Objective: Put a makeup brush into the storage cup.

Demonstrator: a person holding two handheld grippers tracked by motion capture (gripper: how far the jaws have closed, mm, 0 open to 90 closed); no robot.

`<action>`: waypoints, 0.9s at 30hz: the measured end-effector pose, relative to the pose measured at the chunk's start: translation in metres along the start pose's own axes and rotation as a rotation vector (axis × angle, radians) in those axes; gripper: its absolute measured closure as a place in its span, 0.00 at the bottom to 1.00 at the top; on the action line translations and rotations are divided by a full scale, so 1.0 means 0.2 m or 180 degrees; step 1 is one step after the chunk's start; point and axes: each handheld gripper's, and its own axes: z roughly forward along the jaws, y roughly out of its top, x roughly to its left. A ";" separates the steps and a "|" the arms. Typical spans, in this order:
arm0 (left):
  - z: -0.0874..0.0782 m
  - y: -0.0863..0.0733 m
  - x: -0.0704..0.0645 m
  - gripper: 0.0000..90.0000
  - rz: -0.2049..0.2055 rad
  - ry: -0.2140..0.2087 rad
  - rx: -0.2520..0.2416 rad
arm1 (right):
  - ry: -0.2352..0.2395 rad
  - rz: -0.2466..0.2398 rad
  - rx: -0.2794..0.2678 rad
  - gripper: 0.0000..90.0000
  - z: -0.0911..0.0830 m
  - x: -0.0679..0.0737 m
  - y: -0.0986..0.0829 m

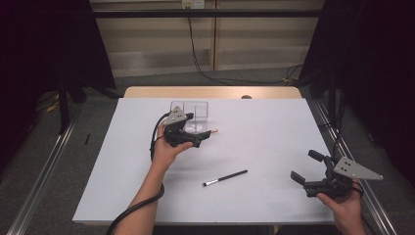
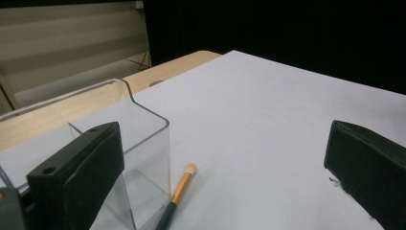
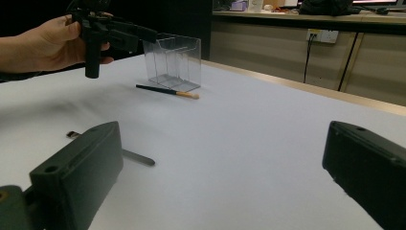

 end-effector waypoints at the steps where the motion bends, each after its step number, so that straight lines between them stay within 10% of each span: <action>1: 0.00 0.00 0.00 0.00 0.0011 0.0006 0.0030 | 0.0002 -0.0002 -0.0002 0.00 0.00 0.00 0.00; 27: 0.05 -0.01 0.03 0.00 0.0044 -0.0078 0.0903 | 0.0035 -0.0006 0.0016 0.00 0.01 0.00 0.00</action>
